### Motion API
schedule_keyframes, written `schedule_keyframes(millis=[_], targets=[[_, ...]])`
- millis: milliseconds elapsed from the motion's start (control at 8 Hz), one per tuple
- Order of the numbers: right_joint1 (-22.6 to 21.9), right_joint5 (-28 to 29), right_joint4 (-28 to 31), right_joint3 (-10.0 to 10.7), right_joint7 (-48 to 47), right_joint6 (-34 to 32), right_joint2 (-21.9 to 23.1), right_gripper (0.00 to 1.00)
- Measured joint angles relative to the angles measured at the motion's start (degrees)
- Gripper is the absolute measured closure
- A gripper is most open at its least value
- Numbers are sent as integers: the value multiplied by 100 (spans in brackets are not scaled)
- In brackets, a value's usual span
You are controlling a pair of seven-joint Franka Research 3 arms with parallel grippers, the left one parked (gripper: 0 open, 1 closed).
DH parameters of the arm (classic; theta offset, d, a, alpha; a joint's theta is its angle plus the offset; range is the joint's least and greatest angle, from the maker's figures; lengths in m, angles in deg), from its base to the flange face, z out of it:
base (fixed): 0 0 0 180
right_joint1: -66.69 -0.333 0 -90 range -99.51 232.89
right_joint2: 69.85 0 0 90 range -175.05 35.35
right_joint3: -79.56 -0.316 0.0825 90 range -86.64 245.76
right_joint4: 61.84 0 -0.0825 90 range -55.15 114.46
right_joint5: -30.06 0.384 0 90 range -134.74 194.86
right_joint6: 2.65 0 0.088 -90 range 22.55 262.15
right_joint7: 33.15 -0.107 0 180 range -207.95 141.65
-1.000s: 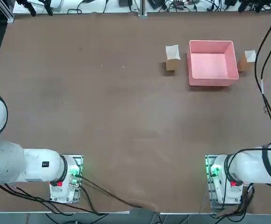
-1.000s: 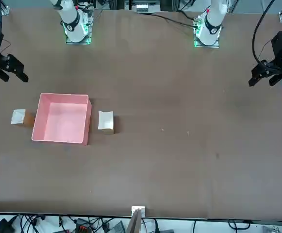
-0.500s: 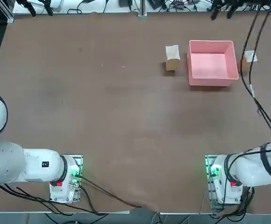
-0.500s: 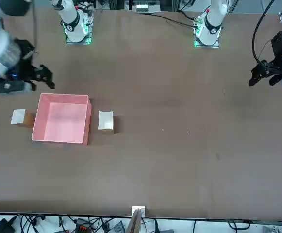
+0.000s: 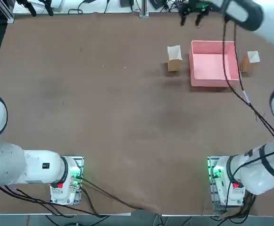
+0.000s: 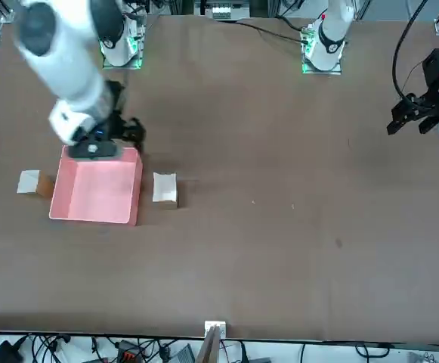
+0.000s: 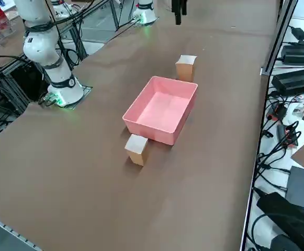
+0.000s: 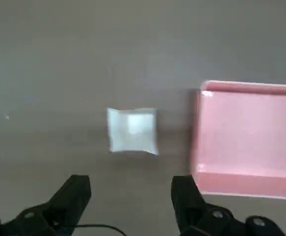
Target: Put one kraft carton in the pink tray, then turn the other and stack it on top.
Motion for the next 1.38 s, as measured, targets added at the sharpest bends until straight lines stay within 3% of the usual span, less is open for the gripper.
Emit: schedule_keyframes(millis=[500,1000,1375], targets=[[-582,-434,-84,5,-701,730,-882,3],[-628,-717,-101,36,-737,767,-1457,13],[-630,-845,-102,39,-737,1231,-1903,17]])
